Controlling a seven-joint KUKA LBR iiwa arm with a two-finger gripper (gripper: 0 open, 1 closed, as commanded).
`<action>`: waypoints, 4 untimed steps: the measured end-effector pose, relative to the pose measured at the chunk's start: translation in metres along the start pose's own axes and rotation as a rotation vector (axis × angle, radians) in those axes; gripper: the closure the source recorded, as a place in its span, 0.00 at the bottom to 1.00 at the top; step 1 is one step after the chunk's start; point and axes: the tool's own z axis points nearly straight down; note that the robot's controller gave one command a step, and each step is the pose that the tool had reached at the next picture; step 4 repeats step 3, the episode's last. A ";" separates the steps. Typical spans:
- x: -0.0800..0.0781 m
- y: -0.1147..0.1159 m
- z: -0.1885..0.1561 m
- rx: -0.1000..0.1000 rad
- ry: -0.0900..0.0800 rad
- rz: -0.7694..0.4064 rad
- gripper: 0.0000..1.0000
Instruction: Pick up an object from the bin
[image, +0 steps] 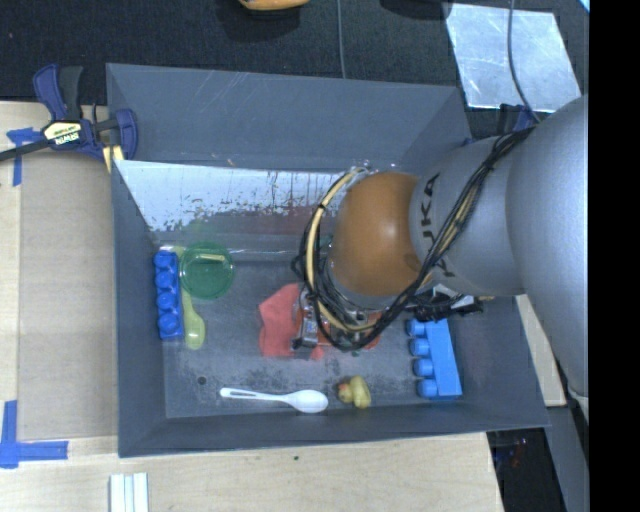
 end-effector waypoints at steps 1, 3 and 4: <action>0.008 0.002 -0.083 0.002 0.005 0.013 1.00; -0.013 0.033 -0.226 0.003 0.007 -0.012 1.00; -0.013 0.033 -0.226 0.003 0.007 -0.012 1.00</action>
Offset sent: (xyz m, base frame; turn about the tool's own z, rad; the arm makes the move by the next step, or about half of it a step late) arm 0.0459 0.0611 0.2064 0.0043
